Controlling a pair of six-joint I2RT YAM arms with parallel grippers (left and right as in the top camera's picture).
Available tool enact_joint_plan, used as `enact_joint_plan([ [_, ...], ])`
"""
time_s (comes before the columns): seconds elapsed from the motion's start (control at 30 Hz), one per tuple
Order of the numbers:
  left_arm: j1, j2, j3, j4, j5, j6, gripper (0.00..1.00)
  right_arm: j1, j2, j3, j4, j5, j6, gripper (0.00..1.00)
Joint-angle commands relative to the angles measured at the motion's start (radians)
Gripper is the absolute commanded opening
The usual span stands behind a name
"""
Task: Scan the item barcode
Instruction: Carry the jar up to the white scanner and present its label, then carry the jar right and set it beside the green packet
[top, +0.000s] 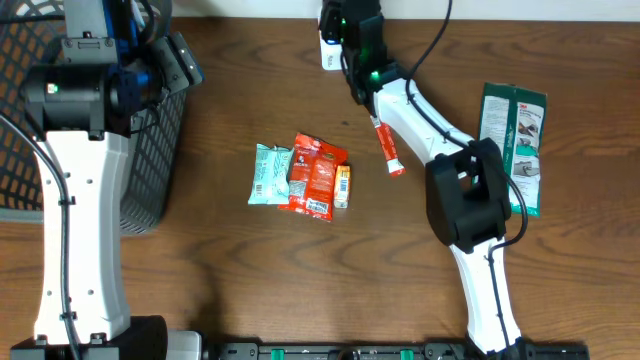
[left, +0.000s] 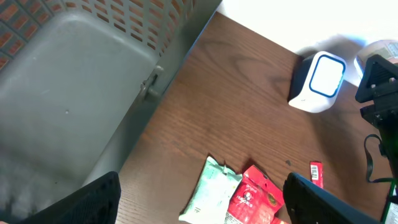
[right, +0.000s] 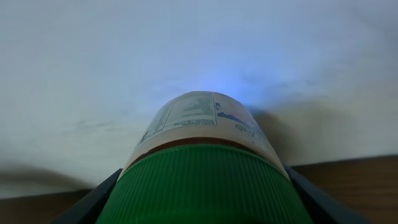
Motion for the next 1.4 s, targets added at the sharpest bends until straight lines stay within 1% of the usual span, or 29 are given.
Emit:
enact_joint_plan([
  [0.0, 0.002, -0.001, 0.005, -0.002, -0.003, 0.006, 0.84, -0.025, 0.044, 0.019, 0.018, -0.039, 0.047, 0.01],
  [0.1, 0.002, -0.001, 0.005, -0.002, -0.003, 0.006, 0.84, -0.039, 0.064, 0.019, 0.056, -0.148, 0.047, 0.01],
  [0.3, 0.002, -0.001, 0.005, -0.002, -0.003, 0.006, 0.84, -0.044, 0.069, 0.019, 0.064, -0.156, 0.049, 0.01],
  [0.4, 0.002, -0.001, 0.005, -0.002, -0.003, 0.005, 0.84, -0.046, 0.067, 0.019, 0.100, -0.159, 0.049, 0.01],
  [0.53, 0.002, -0.001, 0.005, -0.002, -0.003, 0.006, 0.84, -0.059, 0.000, 0.019, 0.127, -0.241, 0.048, 0.01],
  [0.63, 0.002, -0.001, 0.005, -0.002, -0.003, 0.006, 0.84, -0.069, -0.091, 0.019, 0.067, -0.307, 0.040, 0.01],
  [0.73, 0.002, -0.001, 0.005, -0.002, -0.003, 0.006, 0.84, -0.076, -0.245, 0.019, -0.141, -0.344, 0.018, 0.01],
  [0.77, 0.002, -0.001, 0.005, -0.002, -0.003, 0.005, 0.84, -0.079, -0.337, 0.019, -0.303, -0.343, 0.018, 0.01],
  [0.8, 0.002, -0.001, 0.005, -0.002, -0.003, 0.006, 0.84, -0.082, -0.401, 0.019, -0.429, -0.343, 0.018, 0.01],
  [0.83, 0.002, -0.001, 0.005, -0.002, -0.003, 0.005, 0.84, -0.085, -0.425, 0.019, -0.479, -0.343, 0.011, 0.01],
  [0.87, 0.002, -0.001, 0.005, -0.002, -0.003, 0.006, 0.84, -0.095, -0.500, 0.019, -0.638, -0.342, -0.049, 0.01],
  [0.9, 0.002, -0.001, 0.005, -0.002, -0.003, 0.006, 0.84, -0.097, -0.521, 0.019, -0.683, -0.342, -0.070, 0.01],
  [0.93, 0.002, -0.001, 0.005, -0.002, -0.003, 0.005, 0.84, -0.108, -0.569, 0.019, -0.813, -0.338, -0.125, 0.01],
  [1.0, 0.002, -0.001, 0.005, -0.002, -0.003, 0.006, 0.84, -0.131, -0.619, 0.019, -0.999, -0.323, -0.168, 0.01],
  [1.17, 0.002, -0.001, 0.005, -0.002, -0.003, 0.006, 0.84, -0.200, -0.611, 0.018, -1.334, -0.264, -0.172, 0.01],
  [1.27, 0.002, -0.001, 0.005, -0.002, -0.003, 0.006, 0.84, -0.244, -0.546, 0.017, -1.457, -0.264, -0.224, 0.01],
  [1.37, 0.002, -0.001, 0.005, -0.002, -0.003, 0.006, 0.84, -0.270, -0.471, 0.015, -1.501, -0.264, -0.229, 0.01],
])
